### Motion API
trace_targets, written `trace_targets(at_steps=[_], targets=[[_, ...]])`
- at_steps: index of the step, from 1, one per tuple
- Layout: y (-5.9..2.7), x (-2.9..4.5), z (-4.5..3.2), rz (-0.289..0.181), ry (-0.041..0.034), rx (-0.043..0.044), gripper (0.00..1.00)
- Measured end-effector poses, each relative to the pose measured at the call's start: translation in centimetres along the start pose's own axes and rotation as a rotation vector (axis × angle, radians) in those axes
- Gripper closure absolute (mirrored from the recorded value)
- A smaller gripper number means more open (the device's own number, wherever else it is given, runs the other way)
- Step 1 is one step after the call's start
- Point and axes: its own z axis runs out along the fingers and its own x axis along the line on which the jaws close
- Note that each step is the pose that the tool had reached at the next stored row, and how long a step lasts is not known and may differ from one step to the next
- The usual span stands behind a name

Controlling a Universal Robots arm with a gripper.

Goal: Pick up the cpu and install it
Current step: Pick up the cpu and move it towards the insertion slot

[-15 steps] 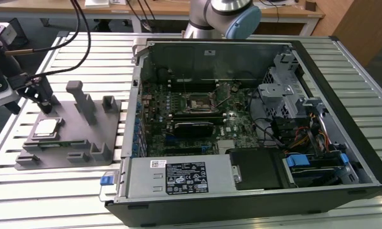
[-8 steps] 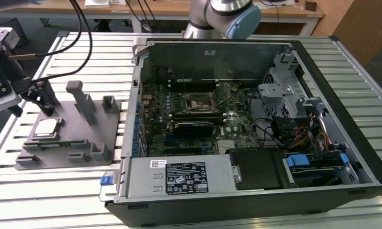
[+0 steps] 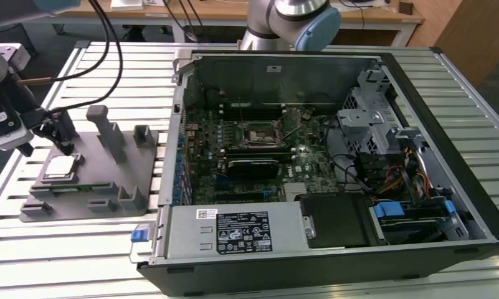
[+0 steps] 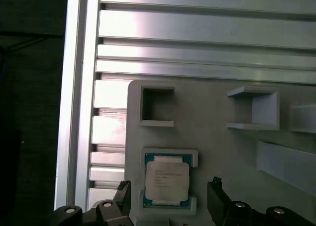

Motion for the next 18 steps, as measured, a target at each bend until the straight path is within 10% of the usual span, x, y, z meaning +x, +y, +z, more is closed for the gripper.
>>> trace_targets(at_steps=[18], targets=[[-0.10, 0.02, 2.62, -0.017, 0.0008, -0.0002, 0.29]])
